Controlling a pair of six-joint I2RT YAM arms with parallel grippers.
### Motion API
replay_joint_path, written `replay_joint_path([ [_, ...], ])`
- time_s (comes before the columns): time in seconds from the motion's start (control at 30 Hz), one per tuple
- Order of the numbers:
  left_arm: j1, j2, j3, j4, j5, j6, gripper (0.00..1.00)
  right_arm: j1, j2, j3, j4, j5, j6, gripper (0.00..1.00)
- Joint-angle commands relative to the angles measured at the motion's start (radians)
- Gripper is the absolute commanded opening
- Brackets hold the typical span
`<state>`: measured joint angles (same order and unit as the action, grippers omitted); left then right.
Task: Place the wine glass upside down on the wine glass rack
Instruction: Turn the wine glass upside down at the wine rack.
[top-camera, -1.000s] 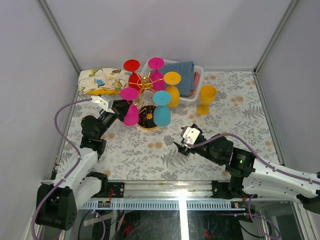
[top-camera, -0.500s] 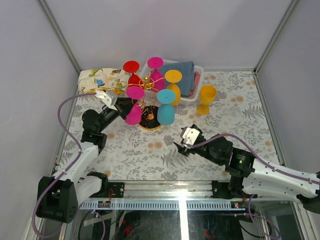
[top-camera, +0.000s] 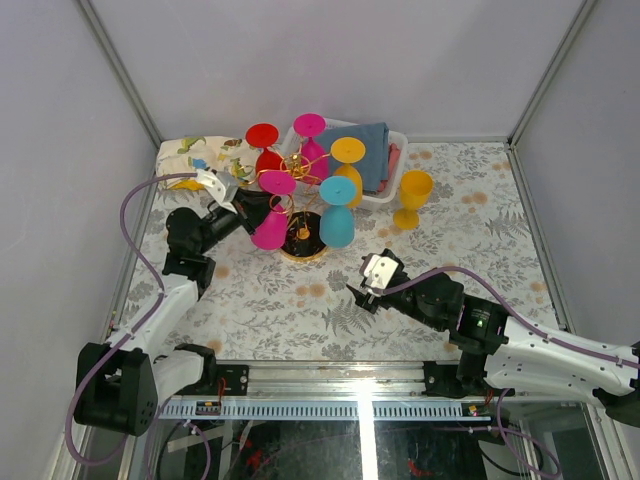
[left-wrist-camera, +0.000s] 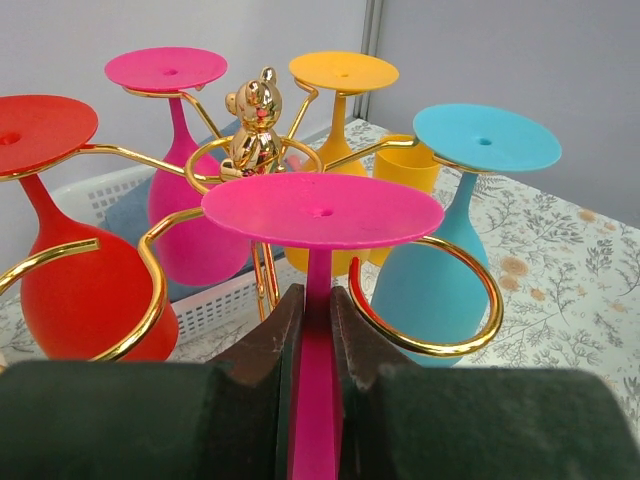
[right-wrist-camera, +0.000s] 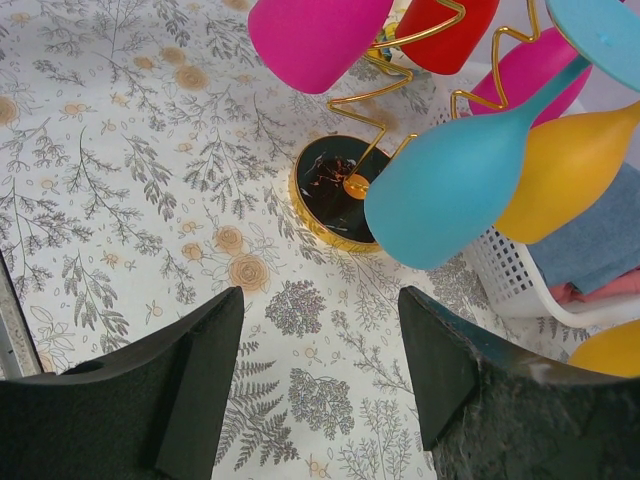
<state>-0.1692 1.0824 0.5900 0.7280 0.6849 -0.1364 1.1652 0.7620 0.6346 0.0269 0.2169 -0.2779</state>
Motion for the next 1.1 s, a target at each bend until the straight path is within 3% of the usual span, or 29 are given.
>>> replay_joint_path([
  [0.0,0.002,-0.002,0.053,-0.031,0.013,-0.040,0.00,0.005,-0.003,0.006,0.008,-0.004,0.018,0.70],
  [0.67,0.001,0.058,0.140,-0.164,0.168,-0.018,0.00,0.005,0.008,0.007,0.000,-0.012,0.022,0.70],
  [1.07,-0.002,0.060,0.106,-0.100,0.278,0.021,0.00,0.006,0.014,0.008,-0.004,-0.012,0.022,0.71],
])
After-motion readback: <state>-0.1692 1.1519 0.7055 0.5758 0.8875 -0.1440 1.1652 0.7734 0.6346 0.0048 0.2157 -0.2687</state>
